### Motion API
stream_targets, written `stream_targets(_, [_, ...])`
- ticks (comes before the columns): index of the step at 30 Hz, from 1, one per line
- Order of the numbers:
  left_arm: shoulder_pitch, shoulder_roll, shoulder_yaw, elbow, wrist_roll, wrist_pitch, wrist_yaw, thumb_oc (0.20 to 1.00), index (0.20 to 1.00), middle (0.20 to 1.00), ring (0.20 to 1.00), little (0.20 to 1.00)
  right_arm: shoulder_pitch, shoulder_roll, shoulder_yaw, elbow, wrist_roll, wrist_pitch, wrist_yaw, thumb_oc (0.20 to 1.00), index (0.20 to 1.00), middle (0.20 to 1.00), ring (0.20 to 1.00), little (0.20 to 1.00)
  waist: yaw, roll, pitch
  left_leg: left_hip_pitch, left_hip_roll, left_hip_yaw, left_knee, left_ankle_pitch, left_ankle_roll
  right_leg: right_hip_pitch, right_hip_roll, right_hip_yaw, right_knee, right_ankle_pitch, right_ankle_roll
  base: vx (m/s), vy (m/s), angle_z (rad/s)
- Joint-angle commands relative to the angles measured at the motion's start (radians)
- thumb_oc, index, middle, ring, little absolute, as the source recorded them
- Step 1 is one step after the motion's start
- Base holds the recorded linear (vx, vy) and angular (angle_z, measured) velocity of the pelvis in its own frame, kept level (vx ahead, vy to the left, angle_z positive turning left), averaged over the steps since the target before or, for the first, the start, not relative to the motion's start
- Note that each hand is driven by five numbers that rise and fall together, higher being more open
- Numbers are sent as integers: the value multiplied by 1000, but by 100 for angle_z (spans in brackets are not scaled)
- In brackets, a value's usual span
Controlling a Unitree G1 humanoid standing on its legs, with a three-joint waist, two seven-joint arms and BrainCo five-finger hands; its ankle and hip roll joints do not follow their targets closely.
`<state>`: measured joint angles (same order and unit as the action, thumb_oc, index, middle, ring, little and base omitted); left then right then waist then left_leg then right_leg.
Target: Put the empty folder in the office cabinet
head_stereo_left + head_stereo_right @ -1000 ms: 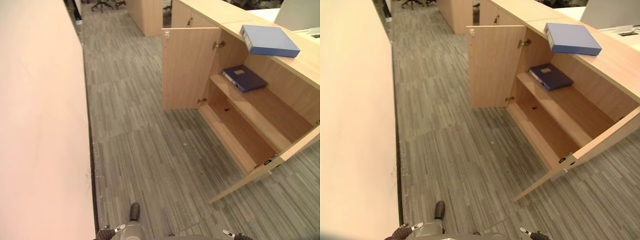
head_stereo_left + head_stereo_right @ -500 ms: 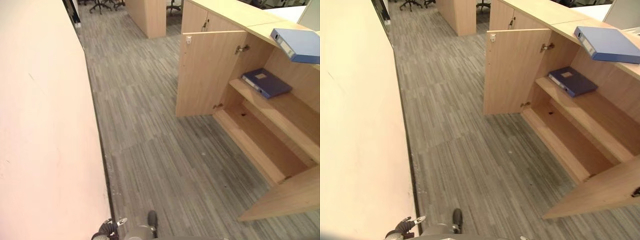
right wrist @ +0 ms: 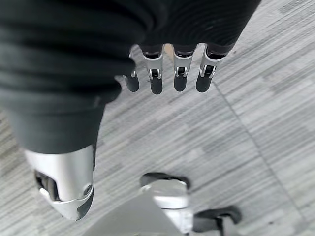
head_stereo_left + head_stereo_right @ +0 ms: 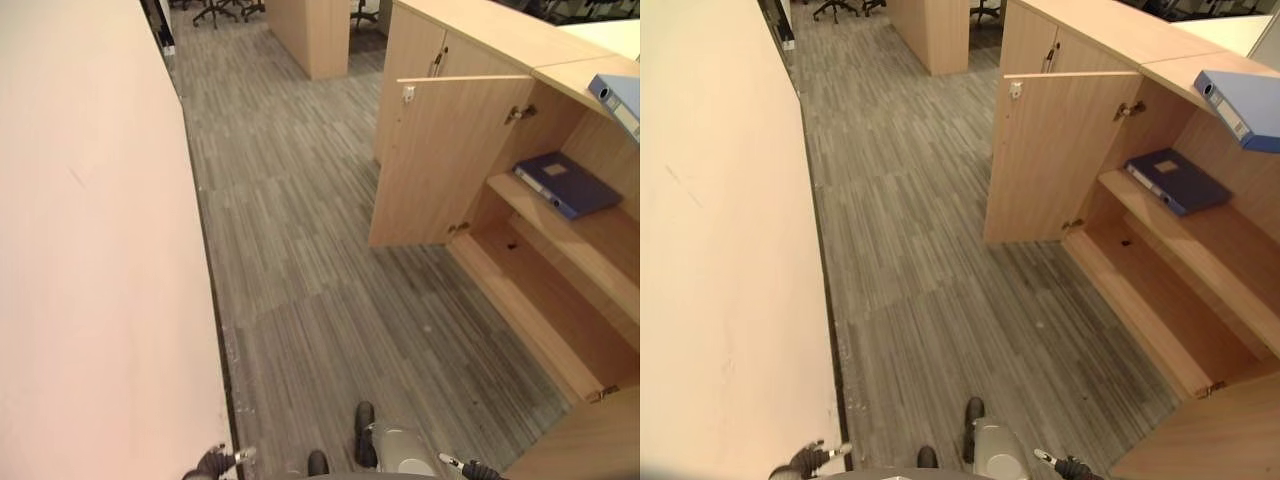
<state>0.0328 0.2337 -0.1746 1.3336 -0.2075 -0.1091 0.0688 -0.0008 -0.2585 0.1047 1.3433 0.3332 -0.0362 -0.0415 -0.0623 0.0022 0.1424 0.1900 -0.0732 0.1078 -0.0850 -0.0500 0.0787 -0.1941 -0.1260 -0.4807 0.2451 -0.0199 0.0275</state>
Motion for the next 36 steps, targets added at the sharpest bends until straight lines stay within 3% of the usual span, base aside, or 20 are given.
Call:
stream_targets(1, [-34, -3, 37, 22, 37, -8, -6, 1000, 1000, 1000, 1000, 1000, 5, -34, 0, 18, 11, -21, -2, 1000, 1000, 1000, 1000, 1000, -11, 8, -20, -4, 27, 17, 131, -135, -76, 103, 62, 53, -76, -65, 23, 375, -131, -4])
stream_targets(3, [-32, -6, 52, 21, 13, -10, -8, 1000, 1000, 1000, 1000, 1000, 8, -30, -11, 26, 30, -22, -6, 1000, 1000, 1000, 1000, 1000, -11, 3, -27, -35, 60, 64, 259, -139, -112, 140, 73, 65, -99, -73, 17, 281, -132, 7])
stream_targets(6, [-28, -10, 63, 11, -23, -17, 1, 1000, 1000, 1000, 1000, 1000, 3, -31, -17, 31, 56, -21, -10, 1000, 1000, 1000, 1000, 1000, -4, -13, -11, -159, 119, 100, 585, -53, -160, 188, 104, 120, -117, -89, -13, 194, -140, -39])
stream_targets(7, [-31, -9, 64, 6, -28, -19, 5, 1000, 1000, 1000, 1000, 1000, 1, -32, -17, 29, 56, -22, -13, 1000, 1000, 1000, 1000, 1000, 2, -31, -4, -208, 118, 106, 668, 2, -155, 197, 96, 124, -127, -80, -28, 138, -117, -75])
stream_targets(8, [-31, -9, 66, 4, -36, -19, 11, 1000, 1000, 1000, 1000, 1000, 0, -34, -13, 32, 52, -17, -14, 1000, 1000, 1000, 1000, 1000, 7, -36, 2, -248, 141, 112, 732, 21, -155, 209, 99, 139, -128, -90, -37, 329, -87, -98])
stream_targets(9, [-18, -6, 78, 3, -55, -21, 16, 1000, 1000, 1000, 1000, 1000, -4, -36, -2, 28, 47, -15, -17, 1000, 1000, 1000, 1000, 1000, 31, -45, 12, -330, 193, 118, 751, -17, -123, 259, 103, 196, -128, -122, -38, 332, -54, -90])
stream_targets(10, [-18, -6, 78, 3, -55, -21, 16, 1000, 1000, 1000, 1000, 1000, -3, -36, -3, 28, 46, -15, -17, 1000, 1000, 1000, 1000, 1000, 32, -45, 12, -330, 194, 119, 751, -18, -123, 259, 103, 198, -128, -122, -38, 336, -2, -57])
stream_targets(11, [-13, -3, 81, 4, -57, -21, 18, 1000, 1000, 1000, 1000, 1000, -4, -38, 2, 25, 43, -17, -18, 1000, 1000, 1000, 1000, 1000, 43, -54, 16, -366, 185, 102, 724, -28, -112, 267, 100, 219, -131, -122, -35, 102, 47, -74])
stream_targets(12, [-11, -1, 83, 6, -57, -22, 19, 1000, 1000, 1000, 1000, 1000, -7, -38, 7, 27, 37, -17, -17, 1000, 1000, 1000, 1000, 1000, 52, -65, 16, -390, 175, 94, 646, -2, -95, 261, 87, 231, -135, -107, -33, 178, 80, -105])
stream_targets(14, [-10, 2, 84, 14, -64, -24, 19, 1000, 1000, 1000, 1000, 1000, -9, -43, 20, 31, 23, -18, -18, 1000, 1000, 1000, 1000, 1000, 69, -65, 15, -402, 175, 17, 464, 30, -105, 276, 85, 265, -139, -118, -20, 239, 119, -92])
stream_targets(17, [-11, -1, 108, 24, -128, -36, 24, 1000, 1000, 1000, 1000, 1000, -17, -49, 31, 31, 12, -23, -21, 1000, 1000, 1000, 1000, 1000, 101, -44, 15, -410, 180, -177, 211, 157, -151, 310, 101, 329, -140, -143, -8, 370, 152, -51])
stream_targets(18, [-14, -7, 119, 34, -154, -41, 31, 1000, 1000, 1000, 1000, 1000, -19, -51, 32, 38, 0, -23, -26, 1000, 1000, 1000, 1000, 1000, 112, -30, 9, -419, 188, -300, 117, 184, -174, 326, 105, 384, -134, -160, 1, 333, 137, -60])
stream_targets(23, [-9, -17, 124, 56, -151, -40, 21, 1000, 1000, 1000, 1000, 1000, -10, -53, 22, 50, -15, -20, -15, 1000, 1000, 1000, 1000, 1000, 115, 4, -20, -371, 181, -390, 61, 199, -202, 352, 91, 463, -135, -179, 30, 276, 222, -99])
stream_targets(25, [-20, -13, 95, 47, -116, -37, 14, 1000, 1000, 1000, 1000, 1000, -5, -49, 6, 53, -4, -13, -7, 1000, 1000, 1000, 1000, 1000, 96, -1, -39, -374, 142, -338, 136, 157, -190, 345, 26, 488, -130, -159, 68, 299, 399, -97])
stream_targets(26, [-20, -13, 95, 47, -116, -37, 14, 1000, 1000, 1000, 1000, 1000, -5, -49, 6, 53, -4, -13, -7, 1000, 1000, 1000, 1000, 1000, 97, -2, -39, -374, 142, -337, 137, 156, -189, 345, 25, 489, -130, -159, 69, 236, 349, -72])
stream_targets(29, [-42, 0, 58, 22, -67, -34, 10, 1000, 1000, 1000, 1000, 1000, 0, -44, -16, 49, 20, -6, -2, 1000, 1000, 1000, 1000, 1000, 75, -3, -47, -370, 98, -270, 183, 93, -142, 302, -36, 534, -63, -135, 97, 185, 363, -51])
stream_targets(32, [-57, 13, 30, 6, -31, -28, 0, 1000, 1000, 1000, 1000, 1000, -12, -43, -23, 34, 38, -6, -1, 1000, 1000, 1000, 1000, 1000, 49, 9, -35, -344, 51, -196, 212, 40, -86, 209, -84, 567, 75, -33, 82, 138, 389, -53])
stream_targets(34, [-53, 18, 25, 10, -13, -25, -6, 1000, 1000, 1000, 1000, 1000, -17, -44, -18, 19, 33, -10, -3, 1000, 1000, 1000, 1000, 1000, 51, 18, -24, -320, 40, -141, 214, 18, -64, 173, -123, 521, 128, 27, 60, 111, 330, -70])
stream_targets(36, [-44, 21, 29, 14, -6, -17, -14, 1000, 1000, 1000, 1000, 1000, -21, -44, -12, 6, 23, -11, -2, 1000, 1000, 1000, 1000, 1000, 64, 37, -23, -293, 47, -88, 192, 9, -52, 152, -176, 364, 170, 16, 29, 137, 328, -84])
